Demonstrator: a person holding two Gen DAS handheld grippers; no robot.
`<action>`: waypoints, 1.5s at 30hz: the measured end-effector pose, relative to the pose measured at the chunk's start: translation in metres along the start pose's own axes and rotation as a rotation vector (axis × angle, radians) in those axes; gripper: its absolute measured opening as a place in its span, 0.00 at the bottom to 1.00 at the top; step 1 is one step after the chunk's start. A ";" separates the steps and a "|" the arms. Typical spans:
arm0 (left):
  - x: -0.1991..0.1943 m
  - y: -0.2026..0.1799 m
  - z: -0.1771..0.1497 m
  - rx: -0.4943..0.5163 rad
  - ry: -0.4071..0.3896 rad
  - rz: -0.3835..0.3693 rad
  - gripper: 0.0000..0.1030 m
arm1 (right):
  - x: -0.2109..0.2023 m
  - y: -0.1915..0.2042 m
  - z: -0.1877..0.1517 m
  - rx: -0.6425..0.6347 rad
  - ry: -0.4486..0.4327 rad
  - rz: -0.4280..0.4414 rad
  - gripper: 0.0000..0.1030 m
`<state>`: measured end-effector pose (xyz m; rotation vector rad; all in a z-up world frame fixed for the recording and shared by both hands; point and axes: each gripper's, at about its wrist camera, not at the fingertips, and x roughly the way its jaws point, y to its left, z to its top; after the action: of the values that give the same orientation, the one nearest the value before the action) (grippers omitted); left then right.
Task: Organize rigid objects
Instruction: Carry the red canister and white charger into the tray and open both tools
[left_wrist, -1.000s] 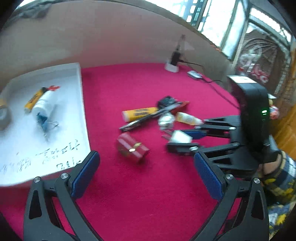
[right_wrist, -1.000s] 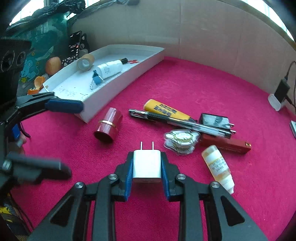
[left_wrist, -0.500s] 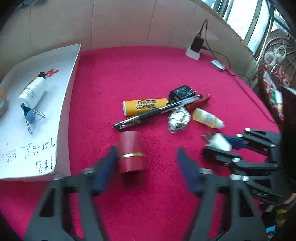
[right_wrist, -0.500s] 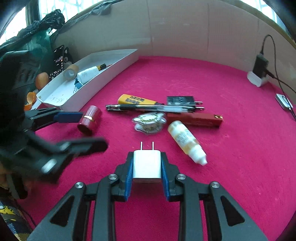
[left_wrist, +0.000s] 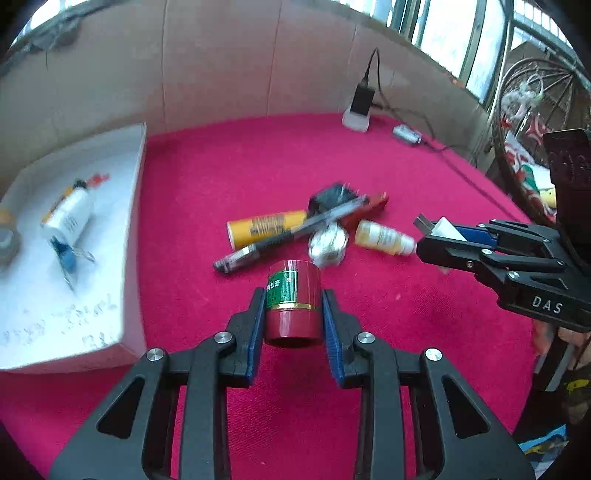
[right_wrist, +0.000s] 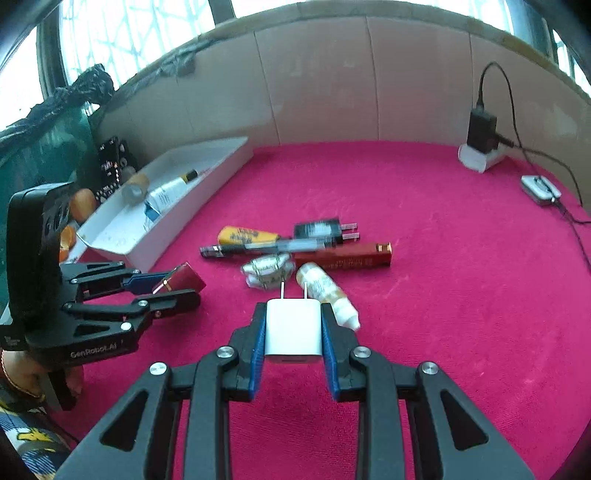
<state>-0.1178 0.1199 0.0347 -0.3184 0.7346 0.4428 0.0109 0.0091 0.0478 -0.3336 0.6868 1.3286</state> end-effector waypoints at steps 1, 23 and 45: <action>-0.006 0.000 0.002 0.000 -0.018 0.000 0.28 | -0.005 0.002 0.004 -0.004 -0.015 0.002 0.25; -0.081 0.074 0.012 -0.137 -0.218 0.163 0.28 | -0.044 0.060 0.089 -0.151 -0.223 0.021 0.25; -0.109 0.178 0.015 -0.283 -0.258 0.312 0.28 | 0.011 0.138 0.154 -0.208 -0.190 0.127 0.25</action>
<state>-0.2684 0.2498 0.0998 -0.4040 0.4684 0.8705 -0.0797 0.1407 0.1801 -0.3295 0.4170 1.5353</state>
